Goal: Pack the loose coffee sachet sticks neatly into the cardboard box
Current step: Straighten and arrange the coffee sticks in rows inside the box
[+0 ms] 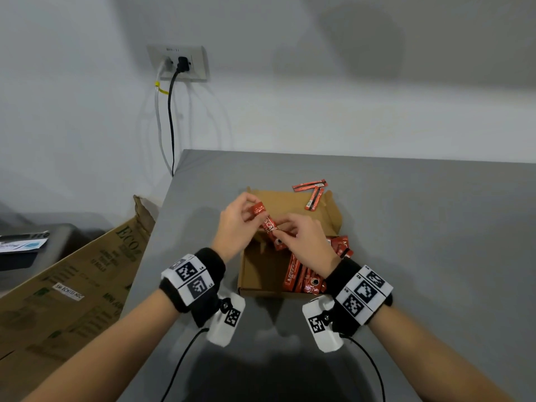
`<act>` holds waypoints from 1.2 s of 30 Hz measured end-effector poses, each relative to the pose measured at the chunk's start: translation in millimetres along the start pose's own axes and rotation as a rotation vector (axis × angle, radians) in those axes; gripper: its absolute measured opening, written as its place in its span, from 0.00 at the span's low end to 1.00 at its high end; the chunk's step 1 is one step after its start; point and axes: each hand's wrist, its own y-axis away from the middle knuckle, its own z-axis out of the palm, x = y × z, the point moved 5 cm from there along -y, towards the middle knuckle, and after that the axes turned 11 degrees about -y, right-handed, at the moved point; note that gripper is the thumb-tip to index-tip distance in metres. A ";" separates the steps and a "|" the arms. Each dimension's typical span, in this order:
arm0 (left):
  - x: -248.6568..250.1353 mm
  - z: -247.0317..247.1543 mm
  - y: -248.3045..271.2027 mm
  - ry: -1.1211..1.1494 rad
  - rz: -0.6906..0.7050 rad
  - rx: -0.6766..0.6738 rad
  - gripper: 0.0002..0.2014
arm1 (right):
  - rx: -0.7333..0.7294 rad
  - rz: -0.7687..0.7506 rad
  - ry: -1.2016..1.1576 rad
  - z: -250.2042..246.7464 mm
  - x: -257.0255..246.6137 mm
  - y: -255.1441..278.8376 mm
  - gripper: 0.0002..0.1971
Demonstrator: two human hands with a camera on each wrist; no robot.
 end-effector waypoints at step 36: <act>-27.4 4.3 -7.5 -0.902 0.107 -0.235 0.05 | -0.340 -0.190 0.908 27.5 8.5 -17.9 0.06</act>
